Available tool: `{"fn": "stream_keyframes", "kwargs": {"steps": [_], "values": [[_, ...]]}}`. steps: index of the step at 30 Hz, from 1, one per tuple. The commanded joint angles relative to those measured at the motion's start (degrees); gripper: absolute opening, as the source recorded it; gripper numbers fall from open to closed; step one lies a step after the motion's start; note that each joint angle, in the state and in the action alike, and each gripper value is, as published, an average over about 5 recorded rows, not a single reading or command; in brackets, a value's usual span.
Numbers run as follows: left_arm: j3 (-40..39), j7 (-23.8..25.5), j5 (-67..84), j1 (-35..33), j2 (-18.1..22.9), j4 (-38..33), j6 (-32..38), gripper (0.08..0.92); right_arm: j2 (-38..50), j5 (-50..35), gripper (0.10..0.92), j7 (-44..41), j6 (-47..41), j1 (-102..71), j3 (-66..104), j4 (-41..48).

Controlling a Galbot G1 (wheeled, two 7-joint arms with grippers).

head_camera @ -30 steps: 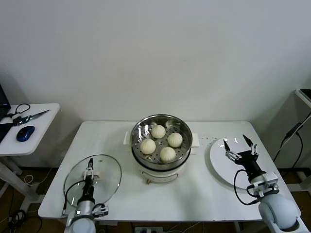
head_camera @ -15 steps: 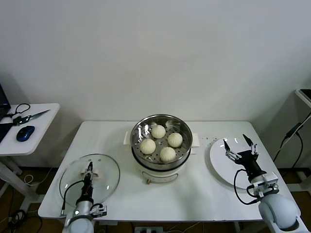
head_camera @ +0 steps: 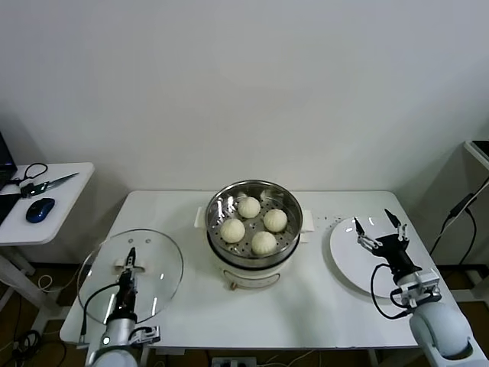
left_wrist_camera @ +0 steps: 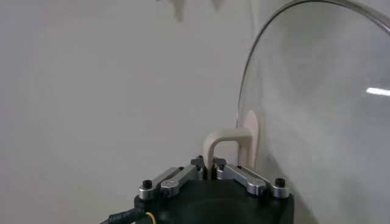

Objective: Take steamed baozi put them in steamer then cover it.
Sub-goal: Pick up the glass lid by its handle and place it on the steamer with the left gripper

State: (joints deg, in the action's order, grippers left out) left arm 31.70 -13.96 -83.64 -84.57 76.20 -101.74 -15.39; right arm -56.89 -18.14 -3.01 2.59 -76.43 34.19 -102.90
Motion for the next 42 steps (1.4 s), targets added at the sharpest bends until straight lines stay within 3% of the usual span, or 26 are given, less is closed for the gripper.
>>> {"fn": "stream_keyframes", "kwargs": {"steps": [1, 5, 9, 12, 16, 20, 29, 33, 42], "values": [[-1.30, 3.90, 3.35, -5.85, -8.12, -21.96, -8.89, 0.151, 0.25, 0.26, 0.823, -0.42, 0.24, 1.12, -0.41, 1.53], [-4.29, 8.92, 3.23, -2.88, -12.76, -25.30, -11.81, 0.151, 0.18, 0.59, 0.823, -1.55, 0.64, 2.17, -0.79, 2.87], [-11.70, 13.87, 5.44, 5.41, -18.64, -25.31, -16.54, 0.151, 0.07, 1.22, 0.823, -1.96, 0.96, 3.31, -1.27, 4.41], [-20.78, 20.28, 6.98, 14.76, -21.84, -24.97, -22.31, 0.151, -0.10, 1.60, 0.823, -2.18, 1.10, 3.87, -1.63, 4.88], [-31.55, 32.33, 6.22, 27.88, -22.42, -24.46, -28.35, 0.151, -0.60, 2.43, 0.823, -2.63, 1.51, 4.54, -1.97, 5.50], [-37.59, 41.04, 1.43, 37.29, -18.03, -22.37, -29.61, 0.151, -1.59, 3.01, 0.823, -3.05, 2.24, 5.18, -1.66, 6.62], [-45.81, 48.51, -11.48, 42.89, -2.43, -11.90, -29.61, 0.151, -2.36, 3.07, 0.823, -3.65, 3.00, 4.66, 0.58, 7.52], [-46.59, 46.11, -12.86, 43.50, 3.97, -4.82, -29.61, 0.151, -2.63, 3.16, 0.823, -3.82, 3.23, 4.45, 1.26, 7.68], [-44.90, 36.83, -11.44, 40.64, 12.93, 5.77, -29.61, 0.151, -2.95, 4.12, 0.823, -4.28, 3.86, 3.33, 2.35, 8.11]]}}
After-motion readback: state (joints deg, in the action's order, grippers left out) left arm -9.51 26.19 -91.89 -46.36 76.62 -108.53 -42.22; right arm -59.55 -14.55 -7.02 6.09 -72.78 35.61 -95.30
